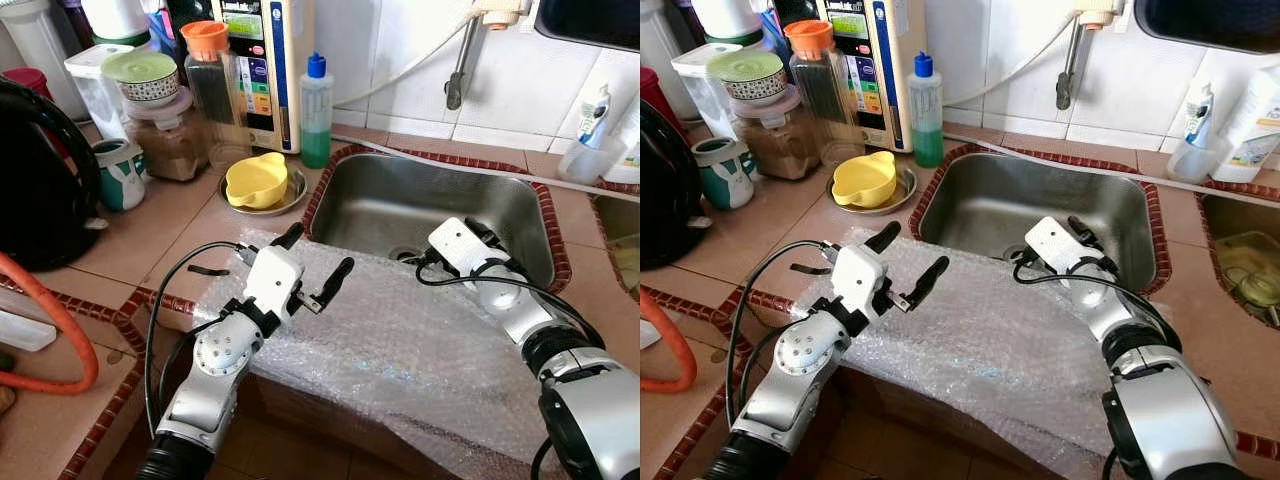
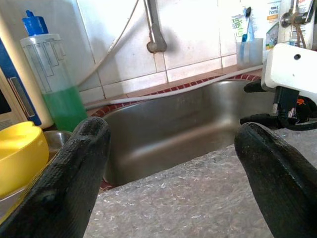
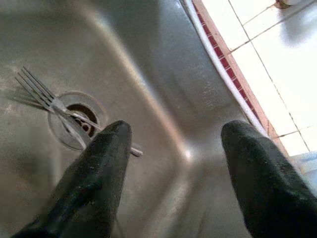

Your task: Kitchen organization

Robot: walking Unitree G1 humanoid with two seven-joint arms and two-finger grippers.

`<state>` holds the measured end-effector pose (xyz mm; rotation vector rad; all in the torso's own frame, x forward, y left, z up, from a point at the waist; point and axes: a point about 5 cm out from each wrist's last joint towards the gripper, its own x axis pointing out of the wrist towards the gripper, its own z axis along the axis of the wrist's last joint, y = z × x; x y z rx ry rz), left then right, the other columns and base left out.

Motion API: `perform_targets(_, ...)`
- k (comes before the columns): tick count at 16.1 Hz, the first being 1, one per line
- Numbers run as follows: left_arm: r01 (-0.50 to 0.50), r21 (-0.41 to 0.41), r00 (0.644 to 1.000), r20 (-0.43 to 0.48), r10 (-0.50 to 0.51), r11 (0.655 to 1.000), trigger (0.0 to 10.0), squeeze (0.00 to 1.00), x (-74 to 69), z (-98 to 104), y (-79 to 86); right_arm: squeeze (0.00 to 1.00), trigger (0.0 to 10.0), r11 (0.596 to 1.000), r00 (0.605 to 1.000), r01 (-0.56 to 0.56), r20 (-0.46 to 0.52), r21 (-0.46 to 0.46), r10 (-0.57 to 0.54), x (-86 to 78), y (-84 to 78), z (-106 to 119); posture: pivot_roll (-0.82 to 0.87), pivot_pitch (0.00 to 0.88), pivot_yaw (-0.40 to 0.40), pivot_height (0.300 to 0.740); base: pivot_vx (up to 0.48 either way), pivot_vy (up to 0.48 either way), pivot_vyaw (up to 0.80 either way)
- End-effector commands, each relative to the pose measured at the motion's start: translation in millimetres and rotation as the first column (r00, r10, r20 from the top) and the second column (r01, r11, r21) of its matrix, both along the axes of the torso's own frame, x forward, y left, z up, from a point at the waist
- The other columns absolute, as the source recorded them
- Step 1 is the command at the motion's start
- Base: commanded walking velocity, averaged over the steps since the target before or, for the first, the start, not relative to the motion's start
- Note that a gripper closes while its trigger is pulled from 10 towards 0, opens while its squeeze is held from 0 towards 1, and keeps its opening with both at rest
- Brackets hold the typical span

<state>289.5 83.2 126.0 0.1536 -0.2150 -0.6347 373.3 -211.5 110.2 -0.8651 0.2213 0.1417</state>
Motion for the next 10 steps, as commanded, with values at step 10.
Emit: perform_targets(10, -0.196, 0.049, 0.978, 0.079, 0.191, 0.979, 10.0, 0.0, 23.2, 13, 24.5, 1.0, 10.0, 0.872, 0.98, -0.152, 0.189, 0.465, 0.07, 7.6, 36.8, 29, 0.01, 0.0, 0.041, 0.74, 0.0, 0.0, 0.0)
